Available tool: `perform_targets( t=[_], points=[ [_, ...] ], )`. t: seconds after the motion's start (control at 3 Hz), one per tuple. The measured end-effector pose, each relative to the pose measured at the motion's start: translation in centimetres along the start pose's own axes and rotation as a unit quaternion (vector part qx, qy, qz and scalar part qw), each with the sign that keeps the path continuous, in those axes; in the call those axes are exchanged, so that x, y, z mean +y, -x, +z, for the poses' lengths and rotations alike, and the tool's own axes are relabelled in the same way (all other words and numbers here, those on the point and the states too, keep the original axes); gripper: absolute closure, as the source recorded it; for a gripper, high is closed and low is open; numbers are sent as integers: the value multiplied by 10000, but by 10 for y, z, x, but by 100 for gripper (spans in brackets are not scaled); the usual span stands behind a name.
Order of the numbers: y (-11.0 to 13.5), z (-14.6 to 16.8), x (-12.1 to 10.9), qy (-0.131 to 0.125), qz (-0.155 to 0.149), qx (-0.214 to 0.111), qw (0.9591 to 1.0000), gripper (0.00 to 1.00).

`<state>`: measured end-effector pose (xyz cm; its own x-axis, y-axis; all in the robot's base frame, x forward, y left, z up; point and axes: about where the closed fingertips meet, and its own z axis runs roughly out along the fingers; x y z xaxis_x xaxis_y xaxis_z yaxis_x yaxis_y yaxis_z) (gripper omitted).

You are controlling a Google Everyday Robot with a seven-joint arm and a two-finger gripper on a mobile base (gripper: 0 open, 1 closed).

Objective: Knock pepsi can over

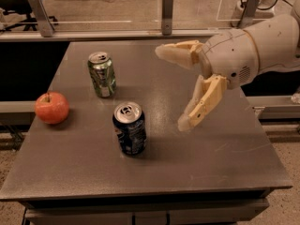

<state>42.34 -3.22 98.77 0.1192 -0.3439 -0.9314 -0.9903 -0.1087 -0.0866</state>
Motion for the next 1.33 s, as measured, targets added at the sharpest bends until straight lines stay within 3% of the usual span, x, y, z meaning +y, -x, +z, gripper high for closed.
perform_targets(
  t=[0.33, 0.67, 1.0, 1.33],
  points=[
    [3, 1, 1, 11, 13, -46, 10000, 0],
    [-23, 2, -5, -196, 115, -222, 9995, 0],
    [-52, 18, -9, -419, 56, -579, 9974, 0],
    [-69, 40, -10, -450, -49, -1036, 9936, 0]
  ],
)
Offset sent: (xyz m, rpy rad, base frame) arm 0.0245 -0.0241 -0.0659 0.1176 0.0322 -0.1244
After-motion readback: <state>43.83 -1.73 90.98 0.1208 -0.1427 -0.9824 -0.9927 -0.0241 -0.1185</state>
